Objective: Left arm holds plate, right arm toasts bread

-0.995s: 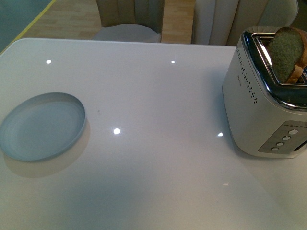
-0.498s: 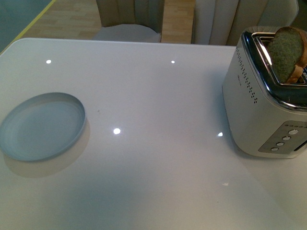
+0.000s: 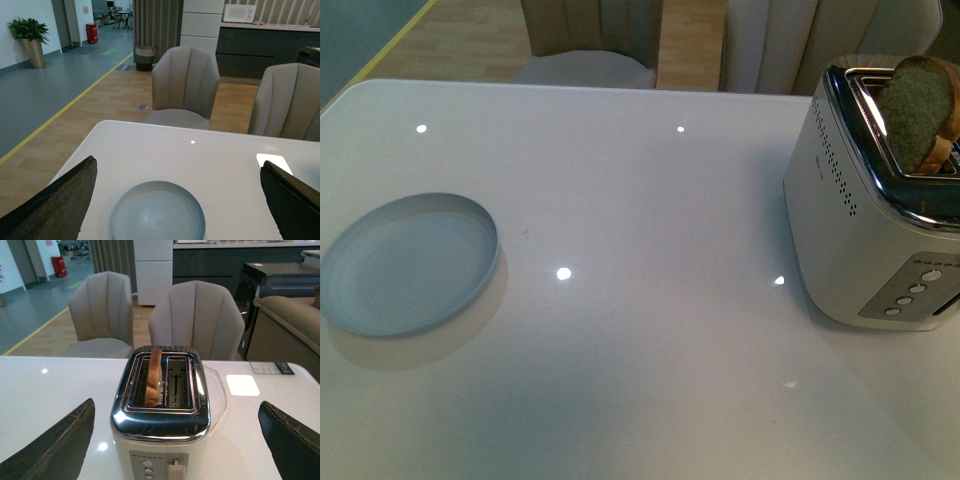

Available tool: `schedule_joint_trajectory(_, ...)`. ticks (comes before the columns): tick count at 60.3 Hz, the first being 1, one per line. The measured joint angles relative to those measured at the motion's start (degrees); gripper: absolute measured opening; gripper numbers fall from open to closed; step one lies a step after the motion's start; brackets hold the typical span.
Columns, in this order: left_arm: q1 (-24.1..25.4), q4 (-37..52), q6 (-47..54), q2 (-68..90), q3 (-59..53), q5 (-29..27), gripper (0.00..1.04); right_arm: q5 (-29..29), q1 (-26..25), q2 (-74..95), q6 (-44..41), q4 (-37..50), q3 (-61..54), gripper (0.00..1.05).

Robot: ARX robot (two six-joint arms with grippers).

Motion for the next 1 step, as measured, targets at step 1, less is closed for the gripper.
schedule_joint_trajectory(1,0.0,0.0,0.0,0.0,0.0,0.0,0.98,0.0,0.0,0.0,0.0,0.0,0.0,0.96)
